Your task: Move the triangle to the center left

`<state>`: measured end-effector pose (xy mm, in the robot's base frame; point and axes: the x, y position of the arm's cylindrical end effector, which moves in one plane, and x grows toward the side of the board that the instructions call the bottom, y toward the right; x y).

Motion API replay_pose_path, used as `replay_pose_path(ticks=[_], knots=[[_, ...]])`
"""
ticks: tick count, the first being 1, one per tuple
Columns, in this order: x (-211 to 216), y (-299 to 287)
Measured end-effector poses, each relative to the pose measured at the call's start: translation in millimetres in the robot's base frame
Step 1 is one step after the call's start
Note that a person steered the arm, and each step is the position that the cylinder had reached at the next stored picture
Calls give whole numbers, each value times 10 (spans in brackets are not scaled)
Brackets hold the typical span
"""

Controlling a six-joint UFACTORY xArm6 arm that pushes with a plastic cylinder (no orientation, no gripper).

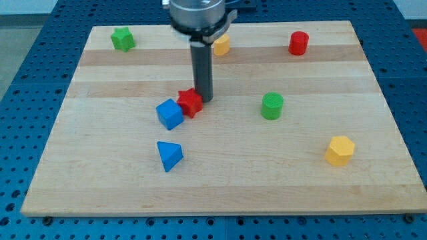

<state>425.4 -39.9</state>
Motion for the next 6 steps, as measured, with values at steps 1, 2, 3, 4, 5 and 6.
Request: replay_pose_path(ticks=[1, 2, 3, 4, 5, 6], knots=[[318, 89], [827, 146], [1284, -281], [1268, -951], [952, -1174], [972, -1059]])
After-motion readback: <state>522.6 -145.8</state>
